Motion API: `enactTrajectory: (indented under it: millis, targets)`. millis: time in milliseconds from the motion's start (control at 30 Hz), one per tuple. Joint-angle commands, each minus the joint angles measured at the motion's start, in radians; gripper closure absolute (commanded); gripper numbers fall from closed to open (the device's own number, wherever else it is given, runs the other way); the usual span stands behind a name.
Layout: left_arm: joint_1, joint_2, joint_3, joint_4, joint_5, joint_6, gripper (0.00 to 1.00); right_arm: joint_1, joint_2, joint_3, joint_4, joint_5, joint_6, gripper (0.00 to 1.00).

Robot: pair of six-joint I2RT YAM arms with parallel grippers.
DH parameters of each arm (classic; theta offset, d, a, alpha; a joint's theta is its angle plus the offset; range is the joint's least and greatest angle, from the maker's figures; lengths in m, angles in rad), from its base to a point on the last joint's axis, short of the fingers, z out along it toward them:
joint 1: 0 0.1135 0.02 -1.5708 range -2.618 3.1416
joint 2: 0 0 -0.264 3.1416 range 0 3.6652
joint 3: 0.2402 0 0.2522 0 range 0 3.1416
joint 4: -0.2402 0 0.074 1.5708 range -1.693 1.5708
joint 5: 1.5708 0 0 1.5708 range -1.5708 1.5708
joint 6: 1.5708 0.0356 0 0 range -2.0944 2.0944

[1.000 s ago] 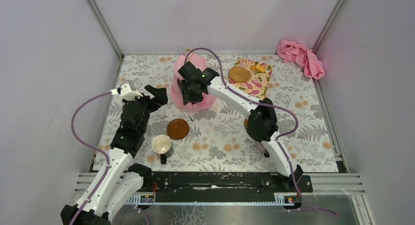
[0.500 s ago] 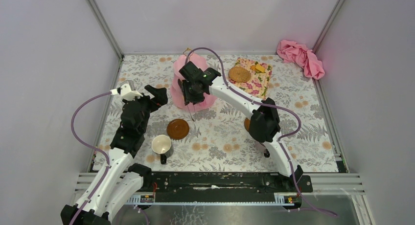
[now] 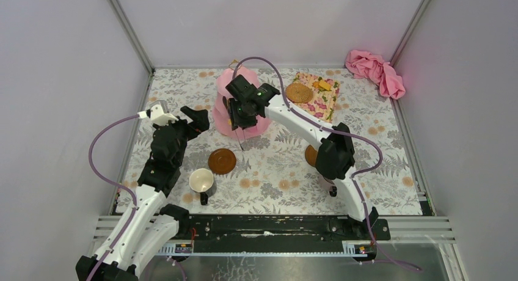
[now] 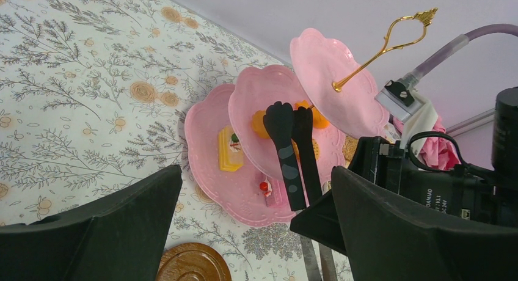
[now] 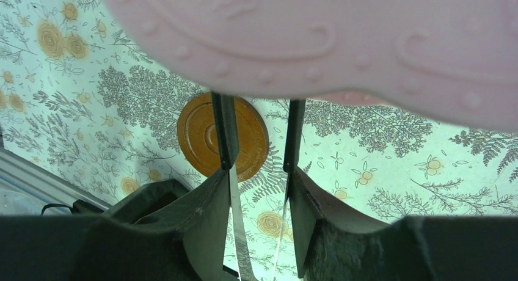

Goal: Serve the afternoon tea
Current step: Place the desert on the desert table.

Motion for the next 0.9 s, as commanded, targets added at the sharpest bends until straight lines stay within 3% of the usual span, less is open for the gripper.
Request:
enactTrajectory:
  millis: [0, 233, 567, 867]
  targets:
    - [0.010, -0.004, -0.008, 0.047, 0.012, 0.000, 0.00, 0.006, -0.075, 0.007, 0.025, 0.011, -0.018, 0.56]
    - [0.010, -0.003, -0.006, 0.048, 0.011, 0.004, 0.00, 0.020, -0.124, -0.059, 0.037, 0.013, -0.021, 0.57]
    - [0.010, -0.004, -0.007, 0.048, 0.010, 0.002, 0.00, 0.035, -0.416, -0.490, 0.184, 0.031, 0.025, 0.60]
    - [0.010, -0.003, -0.008, 0.048, 0.009, 0.003, 0.00, 0.032, -0.634, -0.714, 0.178, 0.108, 0.065, 0.60]
